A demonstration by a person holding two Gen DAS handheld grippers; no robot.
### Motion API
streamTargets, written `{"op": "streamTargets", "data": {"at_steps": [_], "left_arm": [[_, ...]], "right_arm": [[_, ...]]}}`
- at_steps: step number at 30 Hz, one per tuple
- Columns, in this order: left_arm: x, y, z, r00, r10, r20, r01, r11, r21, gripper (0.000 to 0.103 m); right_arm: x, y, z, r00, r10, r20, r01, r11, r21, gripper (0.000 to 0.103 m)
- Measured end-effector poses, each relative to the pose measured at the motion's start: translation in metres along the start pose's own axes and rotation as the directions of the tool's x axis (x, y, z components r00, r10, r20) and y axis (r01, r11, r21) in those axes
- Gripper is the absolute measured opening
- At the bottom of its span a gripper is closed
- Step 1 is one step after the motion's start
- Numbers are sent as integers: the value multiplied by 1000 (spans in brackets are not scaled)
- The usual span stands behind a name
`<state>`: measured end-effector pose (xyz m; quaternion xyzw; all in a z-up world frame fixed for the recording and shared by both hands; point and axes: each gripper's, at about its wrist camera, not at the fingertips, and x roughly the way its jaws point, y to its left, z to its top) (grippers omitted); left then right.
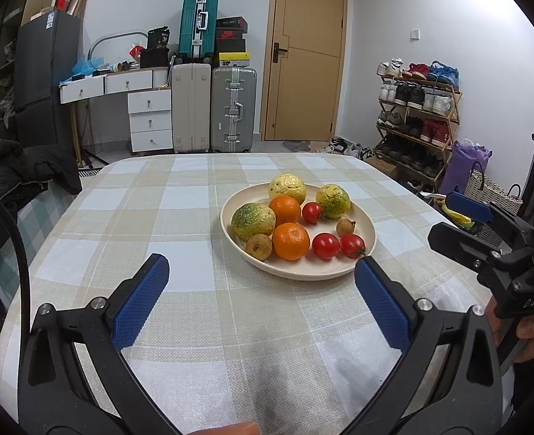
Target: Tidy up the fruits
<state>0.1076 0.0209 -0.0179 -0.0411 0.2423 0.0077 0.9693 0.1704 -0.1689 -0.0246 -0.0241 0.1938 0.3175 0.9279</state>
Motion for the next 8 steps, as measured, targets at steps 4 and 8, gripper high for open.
{"op": "streamTargets", "data": {"at_steps": [4, 8], "left_arm": [[1, 0, -2, 1000, 0, 1, 0, 1000, 0, 102], [1, 0, -1, 1000, 2, -1, -2, 1000, -1, 102]], "right_arm": [[0, 0, 0, 1000, 0, 0, 0, 1000, 0, 103], [0, 1, 0, 1000, 1, 0, -1, 1000, 0, 103]]}}
